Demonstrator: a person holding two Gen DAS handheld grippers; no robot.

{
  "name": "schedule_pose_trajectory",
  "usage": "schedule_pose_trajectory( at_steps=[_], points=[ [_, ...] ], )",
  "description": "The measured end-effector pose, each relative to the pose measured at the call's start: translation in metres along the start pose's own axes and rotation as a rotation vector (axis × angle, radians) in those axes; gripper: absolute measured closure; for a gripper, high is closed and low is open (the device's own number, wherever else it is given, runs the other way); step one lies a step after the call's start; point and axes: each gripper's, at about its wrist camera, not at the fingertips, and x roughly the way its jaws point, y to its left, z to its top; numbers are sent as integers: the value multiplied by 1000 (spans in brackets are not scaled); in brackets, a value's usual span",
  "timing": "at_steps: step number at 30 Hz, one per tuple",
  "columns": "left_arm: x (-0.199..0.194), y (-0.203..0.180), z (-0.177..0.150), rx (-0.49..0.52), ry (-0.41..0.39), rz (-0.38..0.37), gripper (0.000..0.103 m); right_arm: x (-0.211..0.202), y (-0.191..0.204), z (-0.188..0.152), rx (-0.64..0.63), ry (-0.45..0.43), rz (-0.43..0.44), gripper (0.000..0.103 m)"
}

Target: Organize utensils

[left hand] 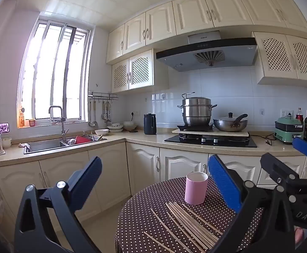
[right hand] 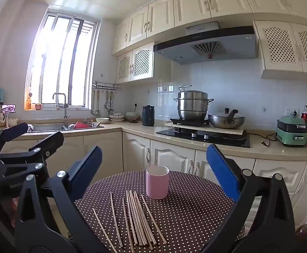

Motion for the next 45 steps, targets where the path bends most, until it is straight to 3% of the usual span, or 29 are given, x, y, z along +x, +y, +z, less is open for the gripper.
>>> schedule_pose_trajectory(
  at_steps=[45],
  points=[
    [13,7,-7,-6,23,16,4,15,8,-10,12,23,25,6]
  ],
)
